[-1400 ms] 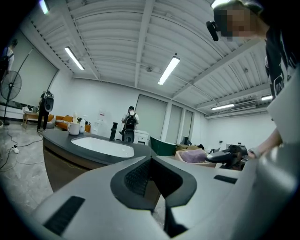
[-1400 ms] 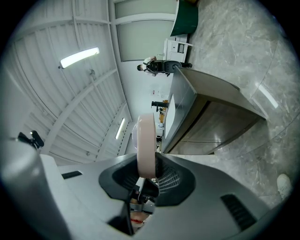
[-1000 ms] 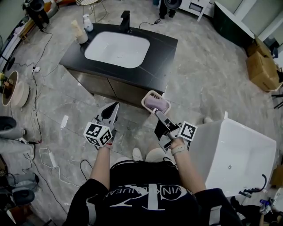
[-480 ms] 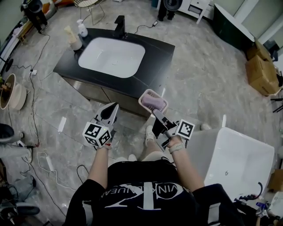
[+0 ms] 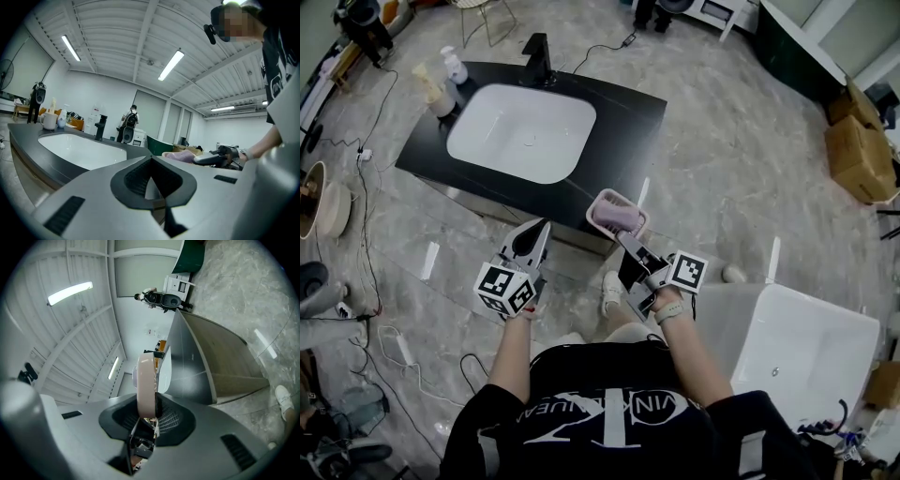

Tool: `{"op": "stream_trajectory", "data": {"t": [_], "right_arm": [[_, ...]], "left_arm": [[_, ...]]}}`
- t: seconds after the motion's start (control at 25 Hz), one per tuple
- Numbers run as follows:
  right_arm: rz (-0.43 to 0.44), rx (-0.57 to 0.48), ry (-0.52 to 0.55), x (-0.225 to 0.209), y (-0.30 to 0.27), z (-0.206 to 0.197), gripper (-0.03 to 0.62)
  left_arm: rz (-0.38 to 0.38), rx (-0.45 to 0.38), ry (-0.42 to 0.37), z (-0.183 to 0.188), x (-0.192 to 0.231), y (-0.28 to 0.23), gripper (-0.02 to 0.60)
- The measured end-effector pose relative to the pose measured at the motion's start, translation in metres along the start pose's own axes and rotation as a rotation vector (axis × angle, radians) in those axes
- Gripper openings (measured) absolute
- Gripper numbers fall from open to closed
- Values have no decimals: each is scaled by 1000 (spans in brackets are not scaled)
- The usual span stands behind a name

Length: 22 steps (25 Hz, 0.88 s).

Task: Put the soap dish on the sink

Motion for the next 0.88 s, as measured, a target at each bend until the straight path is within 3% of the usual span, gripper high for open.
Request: {"op": "stream_trajectory", "data": {"t": [0.88], "right_arm": [[-137,66,-93,-35,-89,82,87]], "left_arm": [[94,61,28,-16,34,-86,14]]}}
Point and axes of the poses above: the fingertips, and each gripper's own axes: y backward along the fingers, x to its left, z out of its top, the point moved 10 cm from there along y, backward along the fingers, and after that the axes turned 5 degrees about -x, right-handed, at the moved point
